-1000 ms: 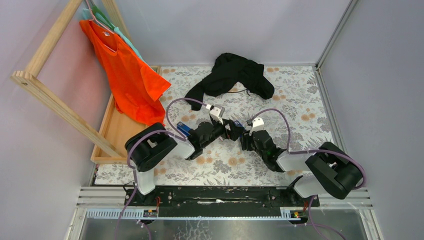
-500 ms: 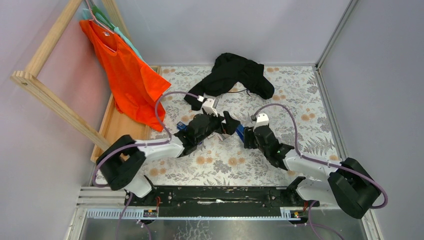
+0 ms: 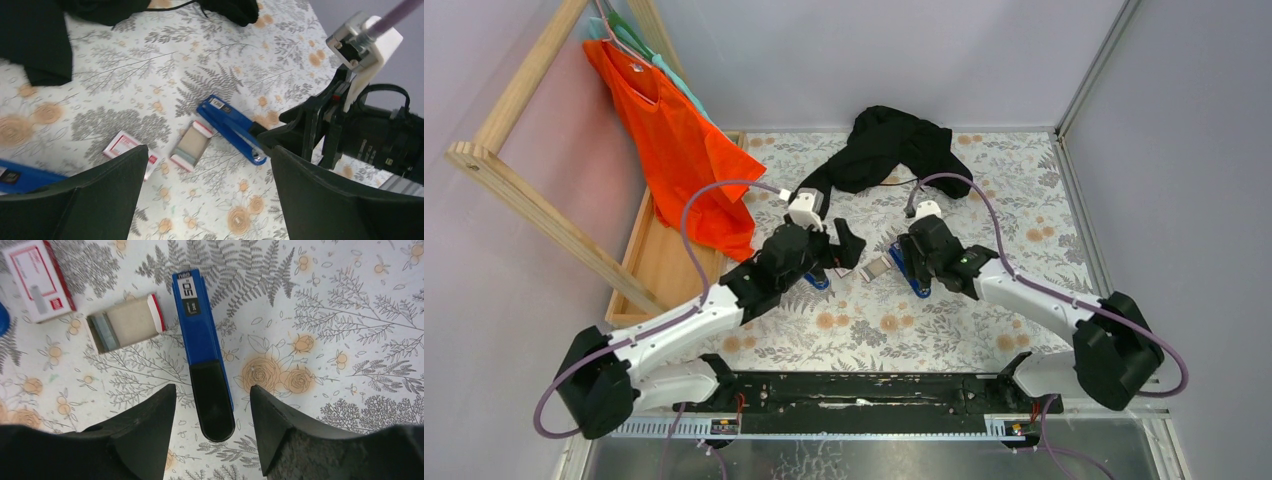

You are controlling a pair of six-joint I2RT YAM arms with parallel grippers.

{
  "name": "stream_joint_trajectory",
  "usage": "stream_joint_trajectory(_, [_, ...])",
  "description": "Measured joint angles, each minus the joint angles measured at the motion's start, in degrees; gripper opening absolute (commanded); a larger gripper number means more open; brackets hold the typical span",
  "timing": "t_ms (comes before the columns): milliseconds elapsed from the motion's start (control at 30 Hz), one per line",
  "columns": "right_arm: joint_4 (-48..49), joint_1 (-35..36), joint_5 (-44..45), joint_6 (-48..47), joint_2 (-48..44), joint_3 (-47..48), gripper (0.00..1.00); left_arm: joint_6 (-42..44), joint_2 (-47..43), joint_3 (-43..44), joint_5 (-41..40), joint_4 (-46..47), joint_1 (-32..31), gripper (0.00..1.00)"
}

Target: Load the staples into the stapler

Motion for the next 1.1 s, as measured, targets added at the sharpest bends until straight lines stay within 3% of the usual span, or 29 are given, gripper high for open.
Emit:
stream_joint_trajectory(300, [-7.96,0.00,-1.77,-2.71,7.10,4.63,0.47,3.98,-5.42,-8.00,-5.40,-0.50,0.00,1.00])
stream_joint_trajectory(567, [-9.94,0.00,-3.17,-3.80,9.86,6.93,0.22,5.35,-6.23,-8.09,-6.73,-0.55,0.00,1.00])
stream_joint_trajectory(1100, [-10.99,0.00,-4.76,-2.64,15.78,10.58,0.19,5.66,-8.55,-9.31,-7.80,-0.48,0.00,1.00])
